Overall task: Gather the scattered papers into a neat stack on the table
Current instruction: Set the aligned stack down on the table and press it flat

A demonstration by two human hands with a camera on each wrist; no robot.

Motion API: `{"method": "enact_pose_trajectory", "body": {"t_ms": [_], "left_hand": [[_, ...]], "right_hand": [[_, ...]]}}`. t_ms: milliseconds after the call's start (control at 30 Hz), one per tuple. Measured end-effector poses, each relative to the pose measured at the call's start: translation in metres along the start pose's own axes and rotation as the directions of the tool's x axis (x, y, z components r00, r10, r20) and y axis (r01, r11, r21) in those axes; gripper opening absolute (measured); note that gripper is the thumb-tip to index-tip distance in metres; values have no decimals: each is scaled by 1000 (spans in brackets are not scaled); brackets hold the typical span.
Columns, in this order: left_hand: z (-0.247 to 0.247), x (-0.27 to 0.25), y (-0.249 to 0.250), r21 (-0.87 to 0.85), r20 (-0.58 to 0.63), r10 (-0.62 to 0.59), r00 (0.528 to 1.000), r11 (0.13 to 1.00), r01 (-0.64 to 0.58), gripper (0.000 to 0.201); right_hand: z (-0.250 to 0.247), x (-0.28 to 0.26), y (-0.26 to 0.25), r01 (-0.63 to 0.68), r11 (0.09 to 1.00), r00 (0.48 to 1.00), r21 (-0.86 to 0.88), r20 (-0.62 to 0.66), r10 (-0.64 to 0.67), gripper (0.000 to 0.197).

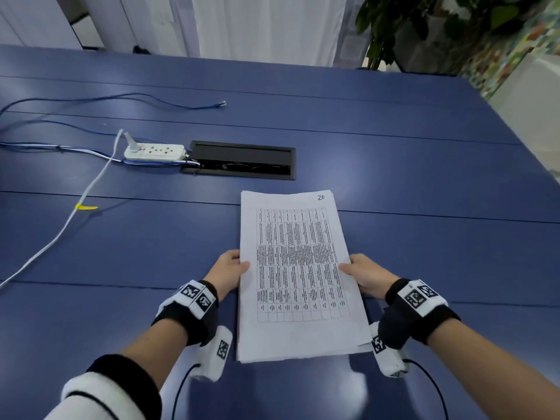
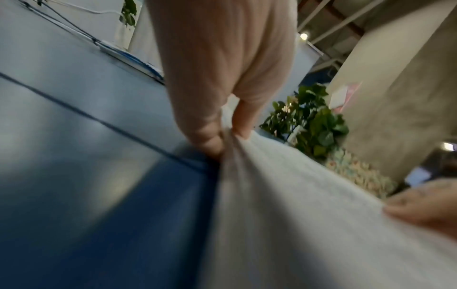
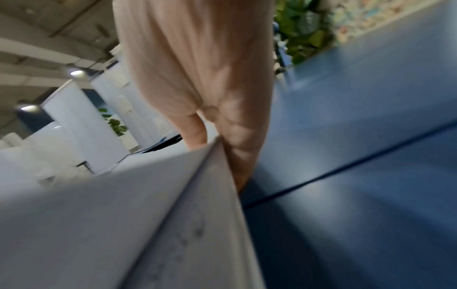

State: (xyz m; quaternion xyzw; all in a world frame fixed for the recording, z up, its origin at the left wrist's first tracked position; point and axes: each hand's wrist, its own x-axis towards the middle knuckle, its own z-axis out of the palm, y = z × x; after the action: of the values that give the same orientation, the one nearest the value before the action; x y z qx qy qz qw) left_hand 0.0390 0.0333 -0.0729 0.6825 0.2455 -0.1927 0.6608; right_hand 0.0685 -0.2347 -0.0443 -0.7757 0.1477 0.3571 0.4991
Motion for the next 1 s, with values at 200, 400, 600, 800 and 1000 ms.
{"method": "enact_pose_trajectory", "body": {"t_ms": [200, 400, 600, 800, 1000], "left_hand": [[6, 9, 7, 191, -104, 91, 990, 979, -70, 37], [21, 2, 13, 230, -87, 101, 991, 970, -79, 39], [19, 16, 13, 143, -8, 65, 998, 988, -63, 53], [9, -7, 18, 118, 32, -22, 999, 993, 18, 33], [9, 36, -14, 258, -44, 97, 994, 963, -82, 64]], "right_hand": [[-11, -9, -2, -53, 996, 993, -78, 98, 60, 32], [11, 6, -7, -59, 930, 974, -363, -226, -26, 36], [23, 14, -9, -127, 925, 939, -358, -343, -4, 42], [-2, 4, 23, -99, 972, 948, -212, -317, 27, 46], [19, -6, 14, -135, 918, 936, -373, -353, -5, 35]]}}
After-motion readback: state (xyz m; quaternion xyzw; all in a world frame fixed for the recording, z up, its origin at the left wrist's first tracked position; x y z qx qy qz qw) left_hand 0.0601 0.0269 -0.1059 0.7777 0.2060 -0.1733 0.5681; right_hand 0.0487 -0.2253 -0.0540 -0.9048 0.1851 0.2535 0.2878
